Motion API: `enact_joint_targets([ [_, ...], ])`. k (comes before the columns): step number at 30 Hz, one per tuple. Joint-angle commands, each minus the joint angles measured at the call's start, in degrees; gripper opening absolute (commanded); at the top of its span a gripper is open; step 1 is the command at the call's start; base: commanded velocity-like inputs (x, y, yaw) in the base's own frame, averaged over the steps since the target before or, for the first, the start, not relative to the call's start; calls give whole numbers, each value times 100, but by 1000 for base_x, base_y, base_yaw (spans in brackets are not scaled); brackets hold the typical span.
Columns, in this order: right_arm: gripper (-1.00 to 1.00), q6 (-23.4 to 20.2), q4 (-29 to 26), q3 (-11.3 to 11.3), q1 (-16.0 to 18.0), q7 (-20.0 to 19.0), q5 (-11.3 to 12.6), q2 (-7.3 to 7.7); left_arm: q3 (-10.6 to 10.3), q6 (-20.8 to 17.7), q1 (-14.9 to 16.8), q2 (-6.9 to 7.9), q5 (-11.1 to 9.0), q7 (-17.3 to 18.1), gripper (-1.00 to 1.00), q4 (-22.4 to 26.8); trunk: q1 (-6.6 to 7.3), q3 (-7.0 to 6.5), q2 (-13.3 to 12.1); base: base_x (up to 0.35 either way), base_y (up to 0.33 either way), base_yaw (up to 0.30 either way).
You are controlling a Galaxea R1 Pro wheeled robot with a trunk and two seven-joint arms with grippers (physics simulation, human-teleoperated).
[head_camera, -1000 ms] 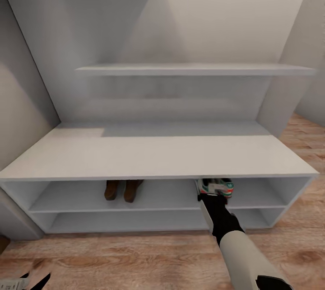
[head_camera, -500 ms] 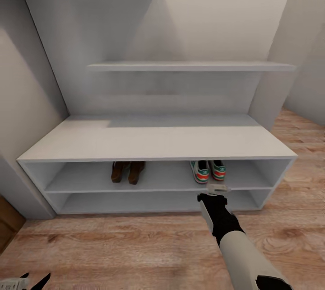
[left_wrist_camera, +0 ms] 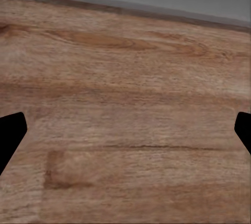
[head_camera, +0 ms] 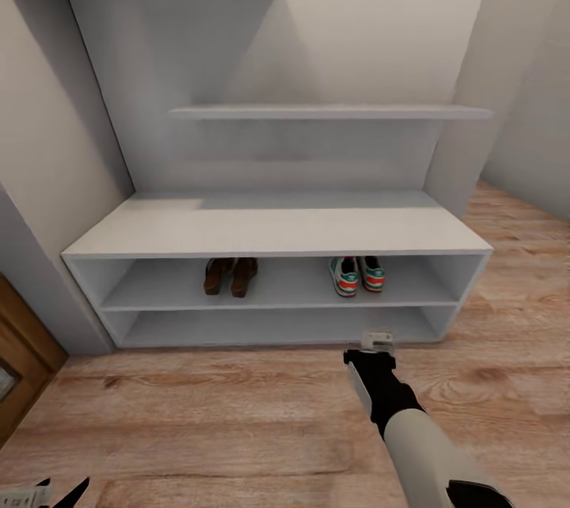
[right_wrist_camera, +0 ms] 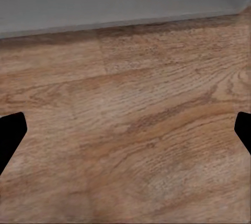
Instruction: Pick up the two gym shoes and the two sandals from the corridor floor and place them onto the hallstand (shoe rack) in the corridor, making sure they are on the rack and not on the floor. Arrange them so the two gym shoes are next to each other and the two sandals are next to each other.
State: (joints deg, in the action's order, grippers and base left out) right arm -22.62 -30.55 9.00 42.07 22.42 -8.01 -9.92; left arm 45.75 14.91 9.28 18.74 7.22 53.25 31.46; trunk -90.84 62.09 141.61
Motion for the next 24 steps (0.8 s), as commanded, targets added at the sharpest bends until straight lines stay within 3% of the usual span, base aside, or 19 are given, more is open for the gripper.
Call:
enact_joint_targets([
  [1,100,157,123,32,3,-14,-61,-7,38,31,10,-26,60,-52,100,1,5,5,2,-295,0,0],
  [3,100,414,293,32,3,-16,-64,-7,36,33,10,-49,60,-138,100,1,5,5,2,-250,0,0],
  [4,100,1062,754,37,1,-17,-69,-7,36,36,10,-79,60,-306,100,1,5,5,2,-99,0,0],
  [11,100,2368,1762,34,-4,-23,-102,-7,53,53,12,-151,58,-440,100,1,5,5,2,-45,0,0],
  [12,100,3111,2332,23,-6,-30,-114,106,79,236,12,-190,38,-468,100,-3,5,5,2,-7,0,0],
  [19,100,3576,2769,1,-32,-34,-157,255,90,567,9,-211,20,-480,100,-228,5,5,2,-3,0,0],
  [20,100,3692,2843,-64,-235,-35,-341,301,91,627,8,-212,18,-481,100,-405,5,5,2,0,0,0],
  [24,100,3960,2860,-142,-584,-30,-703,351,92,653,6,-209,17,-482,100,-516,5,5,2,0,0,0],
])
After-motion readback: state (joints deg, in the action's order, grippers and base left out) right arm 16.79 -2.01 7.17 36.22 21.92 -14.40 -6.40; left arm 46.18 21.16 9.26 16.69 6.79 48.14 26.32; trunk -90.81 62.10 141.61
